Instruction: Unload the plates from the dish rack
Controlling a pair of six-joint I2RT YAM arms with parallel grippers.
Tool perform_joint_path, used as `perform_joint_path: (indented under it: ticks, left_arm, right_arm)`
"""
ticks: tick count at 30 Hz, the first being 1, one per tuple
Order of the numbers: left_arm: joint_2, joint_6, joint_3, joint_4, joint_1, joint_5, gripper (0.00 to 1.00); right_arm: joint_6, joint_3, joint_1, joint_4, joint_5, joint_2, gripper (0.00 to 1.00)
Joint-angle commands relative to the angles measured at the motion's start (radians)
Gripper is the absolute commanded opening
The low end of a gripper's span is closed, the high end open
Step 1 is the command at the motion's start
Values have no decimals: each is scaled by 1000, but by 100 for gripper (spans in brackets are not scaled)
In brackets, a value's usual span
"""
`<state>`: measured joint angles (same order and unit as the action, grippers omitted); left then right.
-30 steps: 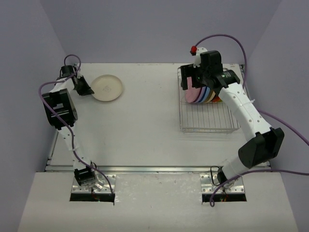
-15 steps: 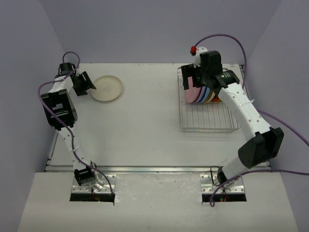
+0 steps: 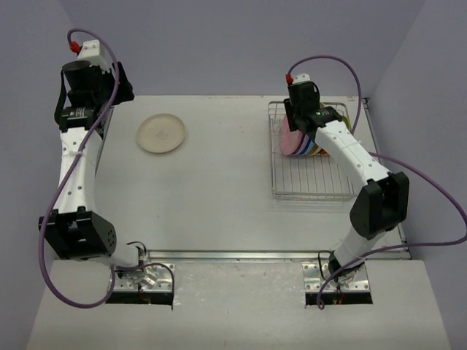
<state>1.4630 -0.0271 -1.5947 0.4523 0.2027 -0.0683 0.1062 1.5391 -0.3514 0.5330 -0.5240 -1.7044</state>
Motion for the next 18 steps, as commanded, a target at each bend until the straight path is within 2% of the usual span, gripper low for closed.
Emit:
perform_joint_path:
  ticks: [1, 4, 8, 14, 18]
  left_arm:
    - [-4, 23, 136, 29, -10, 43, 69]
    - [-40, 23, 215, 23, -13, 32, 69]
    - [-71, 23, 272, 20, -13, 26, 69]
    - [-73, 59, 219, 43, -13, 22, 70]
    - [-58, 71, 187, 51, -13, 28, 70]
  right_arm:
    - [3, 50, -36, -92, -164, -43, 52]
    - [-9, 75, -57, -107, -180, -74, 47]
    - [-33, 110, -67, -113, -212, -122, 46]
    - [-84, 157, -67, -148, -328, -214, 45]
    - [-129, 112, -69, -210, -361, -218, 45]
